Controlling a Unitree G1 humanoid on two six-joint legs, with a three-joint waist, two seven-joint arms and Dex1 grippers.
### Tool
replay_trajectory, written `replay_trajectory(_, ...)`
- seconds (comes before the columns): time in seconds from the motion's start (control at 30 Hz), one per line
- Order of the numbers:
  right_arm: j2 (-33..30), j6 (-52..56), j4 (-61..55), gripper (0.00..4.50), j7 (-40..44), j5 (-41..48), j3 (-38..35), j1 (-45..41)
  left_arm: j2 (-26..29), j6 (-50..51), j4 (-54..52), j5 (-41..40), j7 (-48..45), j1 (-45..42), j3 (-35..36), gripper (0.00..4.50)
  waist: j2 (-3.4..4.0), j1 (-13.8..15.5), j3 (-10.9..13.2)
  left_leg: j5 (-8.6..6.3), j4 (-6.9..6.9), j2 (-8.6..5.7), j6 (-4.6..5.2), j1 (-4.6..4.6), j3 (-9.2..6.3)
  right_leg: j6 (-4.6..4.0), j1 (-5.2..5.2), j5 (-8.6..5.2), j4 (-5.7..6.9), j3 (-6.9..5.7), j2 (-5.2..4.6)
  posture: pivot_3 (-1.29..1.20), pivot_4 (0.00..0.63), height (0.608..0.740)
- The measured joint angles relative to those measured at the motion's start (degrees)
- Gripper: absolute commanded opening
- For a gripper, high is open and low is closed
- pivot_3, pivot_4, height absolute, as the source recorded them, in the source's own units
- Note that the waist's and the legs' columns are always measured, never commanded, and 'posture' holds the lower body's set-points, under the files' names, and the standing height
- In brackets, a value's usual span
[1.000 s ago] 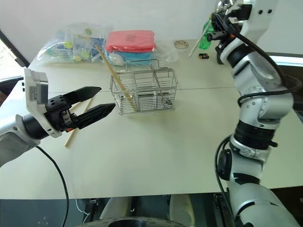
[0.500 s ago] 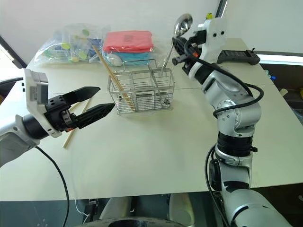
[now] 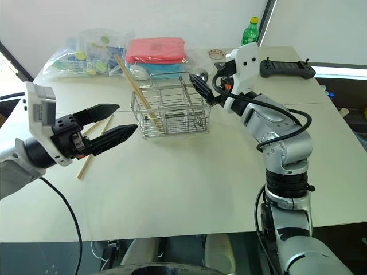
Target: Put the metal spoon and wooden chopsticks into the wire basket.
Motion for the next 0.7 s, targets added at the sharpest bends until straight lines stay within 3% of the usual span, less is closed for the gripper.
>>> replay_trajectory(0.17,-8.7,1.0,4.5,3.92,5.4,3.9,-6.7,-5.7,0.6,0.0,0.8,2.1,-1.0,0.3,0.5,4.50,0.01,-0.1,0.0,0.00,0.04,-0.02,0.00,-0.01,0.03,0.00,0.01,0.00,-0.02,0.02,-0.01,0.00,0.150,0.692)
replay_trajectory(0.3,-24.8,5.1,6.7,3.92,23.8,13.1,-11.4,-7.5,4.9,0.9,6.8,8.0,-4.8,2.4,5.3,4.50,0.01,0.1,0.0,-0.04,-0.15,0.01,0.06,0.04,0.01,0.03,0.01,-0.05,-0.07,-0.03,0.00,0.00,0.150,0.692)
replay_trajectory(0.4,-32.5,4.3,5.5,3.92,35.5,15.4,-11.7,-2.1,8.8,0.1,14.7,17.1,-10.6,4.1,5.4,4.50,-0.14,-0.3,0.0,-0.06,-0.20,0.06,0.10,0.13,0.10,0.04,0.03,-0.07,-0.07,-0.02,0.02,0.00,0.150,0.692)
replay_trajectory(0.57,-33.0,3.9,3.8,3.92,39.2,15.4,-9.0,4.1,12.7,-3.4,30.2,31.4,-21.3,-0.9,-1.5,4.50,0.10,-0.3,0.1,-0.07,0.01,0.12,0.09,0.12,0.27,0.03,-0.04,-0.05,-0.04,0.02,-0.05,0.00,0.150,0.692)
replay_trajectory(0.7,-30.6,3.4,-0.4,3.92,37.2,15.9,-8.5,6.6,12.0,-7.0,47.0,43.3,-32.3,-16.7,-15.7,4.50,-0.03,0.7,0.0,-0.03,0.09,0.11,0.05,0.04,0.18,-0.01,0.00,0.00,0.02,-0.07,-0.02,0.00,0.150,0.692)
